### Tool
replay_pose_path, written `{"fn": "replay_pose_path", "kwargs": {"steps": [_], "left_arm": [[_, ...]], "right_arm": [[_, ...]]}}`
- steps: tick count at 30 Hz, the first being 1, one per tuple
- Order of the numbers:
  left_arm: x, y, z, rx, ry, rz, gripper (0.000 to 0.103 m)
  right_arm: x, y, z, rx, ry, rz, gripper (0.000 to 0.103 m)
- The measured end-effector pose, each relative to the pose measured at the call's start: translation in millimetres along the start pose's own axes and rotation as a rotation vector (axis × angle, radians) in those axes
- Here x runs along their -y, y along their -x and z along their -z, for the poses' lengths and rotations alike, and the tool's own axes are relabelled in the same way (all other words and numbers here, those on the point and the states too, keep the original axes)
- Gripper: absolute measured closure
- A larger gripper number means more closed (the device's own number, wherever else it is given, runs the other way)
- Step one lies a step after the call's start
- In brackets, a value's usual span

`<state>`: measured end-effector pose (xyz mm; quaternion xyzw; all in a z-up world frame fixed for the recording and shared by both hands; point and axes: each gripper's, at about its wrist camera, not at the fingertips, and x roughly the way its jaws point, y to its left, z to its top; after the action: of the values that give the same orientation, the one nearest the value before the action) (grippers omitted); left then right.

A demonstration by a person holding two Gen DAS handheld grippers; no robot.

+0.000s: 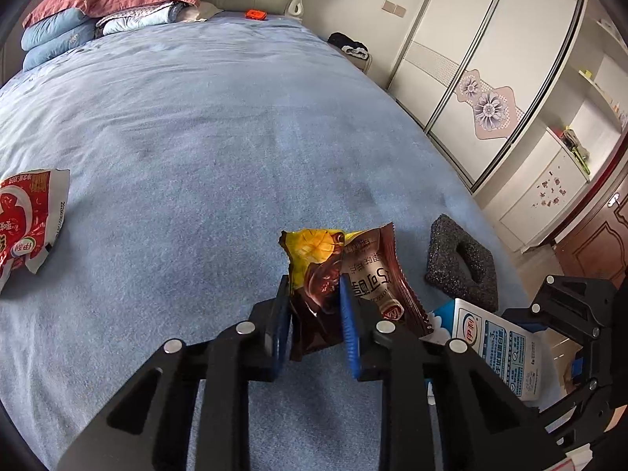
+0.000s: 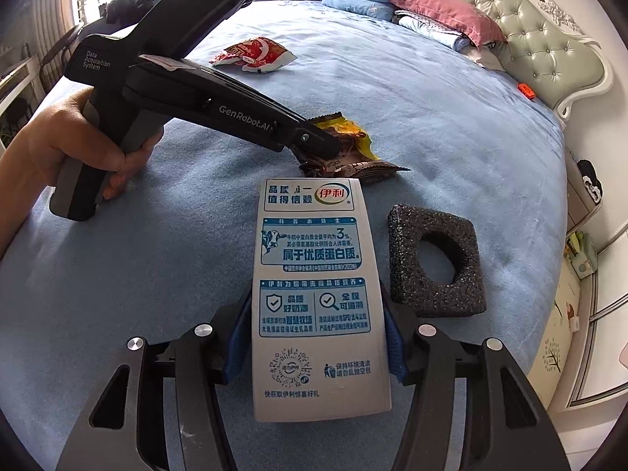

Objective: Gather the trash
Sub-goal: 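Grasp the brown chocolate wrapper with the left tool while the right tool holds the carton, then carry carton and wrapper over the yellow bin and open both tools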

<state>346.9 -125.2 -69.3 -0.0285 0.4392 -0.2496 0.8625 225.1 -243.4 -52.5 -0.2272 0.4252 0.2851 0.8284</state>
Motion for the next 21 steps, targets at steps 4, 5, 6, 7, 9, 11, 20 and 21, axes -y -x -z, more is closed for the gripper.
{"fn": "replay_pose_path", "kwargs": {"steps": [4,5,6,7,9,11,20,21], "left_arm": [[0.1,4.1,2.1,0.009,-0.003,0.015,0.082],[0.9,5.5,2.6,0.014,-0.006,0.016,0.083],[1.3,6.9,3.7,0.016,-0.007,0.017,0.084],[2.0,8.4,4.6,0.016,-0.009,0.019,0.085],[2.8,12.2,6.7,0.023,-0.006,0.013,0.087],[3.3,16.7,9.2,0.032,0.001,0.006,0.088],[7.9,47.9,25.0,0.063,0.025,0.004,0.091],[9.7,52.4,27.7,0.066,0.026,0.01,0.091]], "right_arm": [[2.8,2.0,1.9,0.014,-0.035,-0.006,0.05],[2.0,2.6,2.2,0.016,-0.036,0.0,0.05],[0.6,3.7,2.4,0.02,-0.035,0.009,0.05],[-1.2,4.1,2.8,0.02,-0.034,0.016,0.05],[-2.5,5.6,3.7,0.02,-0.045,0.024,0.05],[-1.2,7.1,5.3,0.019,-0.075,0.028,0.05],[-16.3,29.0,19.0,0.041,-0.136,0.037,0.05],[-19.7,32.9,21.2,0.044,-0.136,0.037,0.05]]}}
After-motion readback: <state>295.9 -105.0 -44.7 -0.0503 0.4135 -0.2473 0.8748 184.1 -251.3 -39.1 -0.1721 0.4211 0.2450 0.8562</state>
